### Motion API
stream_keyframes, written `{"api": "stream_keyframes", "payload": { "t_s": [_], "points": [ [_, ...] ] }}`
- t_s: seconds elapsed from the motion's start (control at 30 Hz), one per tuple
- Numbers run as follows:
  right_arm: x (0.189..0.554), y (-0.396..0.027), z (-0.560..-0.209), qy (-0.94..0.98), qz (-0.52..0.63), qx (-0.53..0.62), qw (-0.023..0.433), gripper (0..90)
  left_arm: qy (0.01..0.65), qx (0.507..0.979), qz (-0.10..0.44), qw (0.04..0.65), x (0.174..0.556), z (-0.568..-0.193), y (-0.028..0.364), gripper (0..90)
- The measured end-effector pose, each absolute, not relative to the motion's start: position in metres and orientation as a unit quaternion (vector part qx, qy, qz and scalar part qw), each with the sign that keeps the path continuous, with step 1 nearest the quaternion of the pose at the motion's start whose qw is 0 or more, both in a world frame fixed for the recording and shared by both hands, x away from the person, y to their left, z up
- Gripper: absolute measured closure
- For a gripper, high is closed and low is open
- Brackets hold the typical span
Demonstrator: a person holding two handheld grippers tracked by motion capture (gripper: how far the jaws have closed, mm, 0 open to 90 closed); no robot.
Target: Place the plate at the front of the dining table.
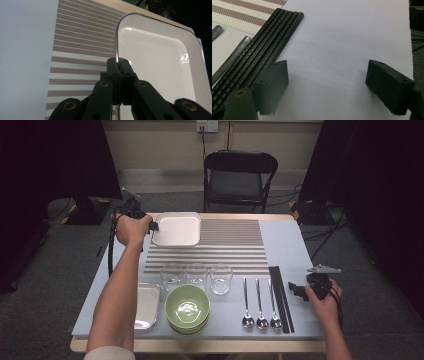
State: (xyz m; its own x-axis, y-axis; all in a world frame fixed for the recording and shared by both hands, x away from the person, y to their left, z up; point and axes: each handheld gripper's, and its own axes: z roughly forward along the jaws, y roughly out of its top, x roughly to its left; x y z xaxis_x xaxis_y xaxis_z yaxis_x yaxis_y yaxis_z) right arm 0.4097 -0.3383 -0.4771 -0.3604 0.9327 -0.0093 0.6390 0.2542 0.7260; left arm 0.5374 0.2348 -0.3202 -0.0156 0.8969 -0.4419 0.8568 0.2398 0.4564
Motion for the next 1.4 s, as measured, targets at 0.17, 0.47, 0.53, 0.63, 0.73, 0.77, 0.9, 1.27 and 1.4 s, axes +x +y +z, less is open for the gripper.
{"api": "stream_keyframes", "payload": {
  "t_s": [0.17, 0.47, 0.53, 0.63, 0.73, 0.77, 0.9, 1.27, 1.4],
  "points": [
    [0.41, -0.338, -0.477, 0.759, 0.323, 0.518, 0.226, 17.2, 0.71, 0.618, 0.029, 0.337, 0.539, -0.322, 0.231, 89.2],
    [0.41, -0.338, -0.477, 0.759, 0.323, 0.519, 0.226, 17.2, 0.707, 0.622, 0.027, 0.335, 0.541, -0.322, 0.226, 89.2],
    [0.41, -0.338, -0.477, 0.759, 0.323, 0.519, 0.227, 17.1, 0.708, 0.622, 0.028, 0.333, 0.541, -0.322, 0.225, 89.2],
    [0.41, -0.338, -0.477, 0.759, 0.323, 0.519, 0.226, 17.1, 0.707, 0.623, 0.03, 0.332, 0.542, -0.321, 0.222, 89.2],
    [0.41, -0.338, -0.477, 0.759, 0.323, 0.519, 0.226, 17.1, 0.705, 0.625, 0.028, 0.335, 0.543, -0.32, 0.219, 89.2],
    [0.41, -0.338, -0.477, 0.758, 0.323, 0.519, 0.226, 17.1, 0.704, 0.625, 0.027, 0.336, 0.543, -0.32, 0.218, 89.2],
    [0.41, -0.338, -0.477, 0.759, 0.323, 0.518, 0.226, 17.1, 0.701, 0.629, 0.029, 0.335, 0.545, -0.317, 0.214, 89.2],
    [0.41, -0.338, -0.477, 0.759, 0.323, 0.518, 0.227, 17.1, 0.702, 0.627, 0.027, 0.336, 0.548, -0.32, 0.208, 89.2],
    [0.41, -0.338, -0.477, 0.759, 0.323, 0.518, 0.227, 17.1, 0.703, 0.627, 0.027, 0.336, 0.551, -0.322, 0.205, 89.2]
  ]
}}
